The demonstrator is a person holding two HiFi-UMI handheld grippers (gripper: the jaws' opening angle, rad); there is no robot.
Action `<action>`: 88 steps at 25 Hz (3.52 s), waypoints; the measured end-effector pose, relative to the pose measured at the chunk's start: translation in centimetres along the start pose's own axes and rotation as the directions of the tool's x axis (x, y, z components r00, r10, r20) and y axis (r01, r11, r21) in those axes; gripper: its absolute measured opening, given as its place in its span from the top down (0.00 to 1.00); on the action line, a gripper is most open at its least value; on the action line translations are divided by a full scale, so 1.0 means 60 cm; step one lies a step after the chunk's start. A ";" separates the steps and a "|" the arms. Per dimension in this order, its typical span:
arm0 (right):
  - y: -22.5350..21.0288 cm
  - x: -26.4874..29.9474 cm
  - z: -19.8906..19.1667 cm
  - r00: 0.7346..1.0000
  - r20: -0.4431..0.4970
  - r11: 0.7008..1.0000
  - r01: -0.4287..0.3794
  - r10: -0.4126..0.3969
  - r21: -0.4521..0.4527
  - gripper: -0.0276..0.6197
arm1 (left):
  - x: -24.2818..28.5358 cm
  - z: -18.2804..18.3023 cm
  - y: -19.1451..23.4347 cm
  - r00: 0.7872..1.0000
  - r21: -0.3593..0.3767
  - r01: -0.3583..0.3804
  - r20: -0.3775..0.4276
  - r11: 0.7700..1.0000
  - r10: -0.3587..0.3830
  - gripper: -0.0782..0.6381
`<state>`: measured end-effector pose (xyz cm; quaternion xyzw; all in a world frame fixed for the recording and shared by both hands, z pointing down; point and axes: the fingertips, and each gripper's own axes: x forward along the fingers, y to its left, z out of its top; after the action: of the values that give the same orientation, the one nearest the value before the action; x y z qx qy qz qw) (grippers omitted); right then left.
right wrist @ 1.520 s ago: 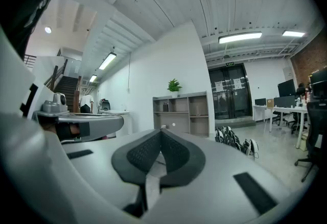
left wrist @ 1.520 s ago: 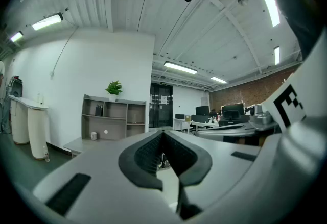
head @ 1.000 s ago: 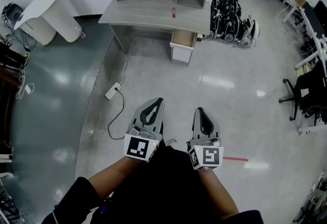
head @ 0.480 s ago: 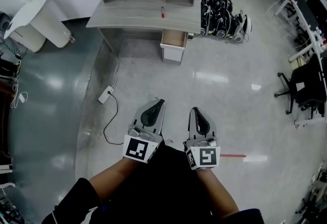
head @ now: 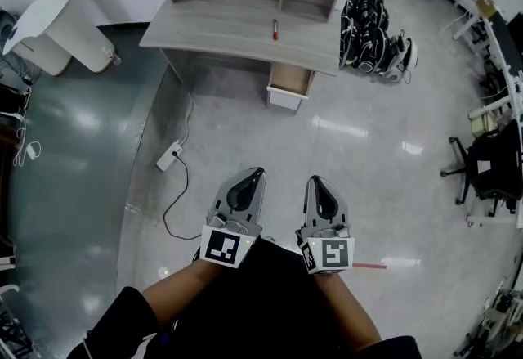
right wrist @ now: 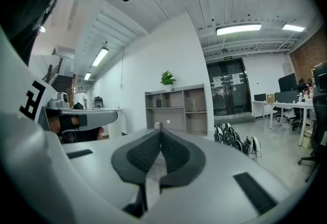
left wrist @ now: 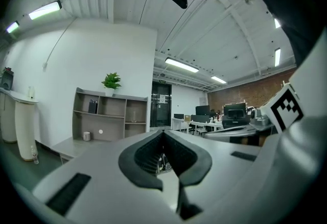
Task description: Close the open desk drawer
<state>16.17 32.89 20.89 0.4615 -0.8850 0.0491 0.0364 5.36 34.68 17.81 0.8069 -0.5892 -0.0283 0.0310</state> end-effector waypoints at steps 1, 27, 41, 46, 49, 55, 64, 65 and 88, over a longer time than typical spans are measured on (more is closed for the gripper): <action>-0.005 0.025 0.000 1.000 -0.006 1.000 -0.005 0.005 -0.003 0.93 | 0.016 -0.003 0.018 1.000 -0.010 -0.009 -0.004 1.000 0.009 0.88; -0.143 0.427 -0.039 0.966 -0.163 0.978 0.186 -0.199 -0.090 0.93 | 0.319 -0.127 0.357 0.975 -0.036 0.070 -0.207 0.997 -0.076 0.88; -0.222 0.521 -0.141 0.971 -0.229 0.989 0.043 -0.075 -0.142 0.93 | 0.436 -0.258 0.395 0.948 0.033 0.034 -0.319 0.999 -0.022 0.88; -0.247 0.554 -0.180 0.961 -0.271 0.989 0.011 -0.051 -0.147 0.93 | 0.472 -0.301 0.411 0.935 -0.033 -0.006 -0.356 0.999 -0.006 0.88; -0.266 0.574 -0.221 0.951 -0.301 0.992 0.027 -0.064 -0.126 0.93 | 0.495 -0.328 0.422 0.933 -0.013 -0.009 -0.361 1.000 0.004 0.88; -0.304 0.603 -0.318 0.937 -0.337 0.995 0.066 -0.090 -0.081 0.93 | 0.536 -0.409 0.420 0.929 -0.051 0.024 -0.369 0.998 -0.041 0.88; -0.358 0.595 -0.503 0.855 -0.503 0.986 0.163 -0.130 0.022 0.93 | 0.545 -0.548 0.423 0.907 -0.062 0.043 -0.417 0.997 -0.065 0.87; -0.358 0.595 -0.517 0.853 -0.507 0.988 0.156 -0.124 0.020 0.93 | 0.543 -0.561 0.427 0.904 -0.060 0.042 -0.423 0.997 -0.064 0.87; -0.399 0.643 -0.749 0.777 -0.624 0.995 0.103 -0.080 0.001 0.78 | 0.586 -0.802 0.437 0.790 -0.062 0.178 -0.586 0.982 -0.180 0.69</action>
<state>14.63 -6.66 71.02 0.4623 -0.7990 0.2122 0.3208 -4.87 -6.00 67.64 0.8278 -0.4714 0.2194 0.2107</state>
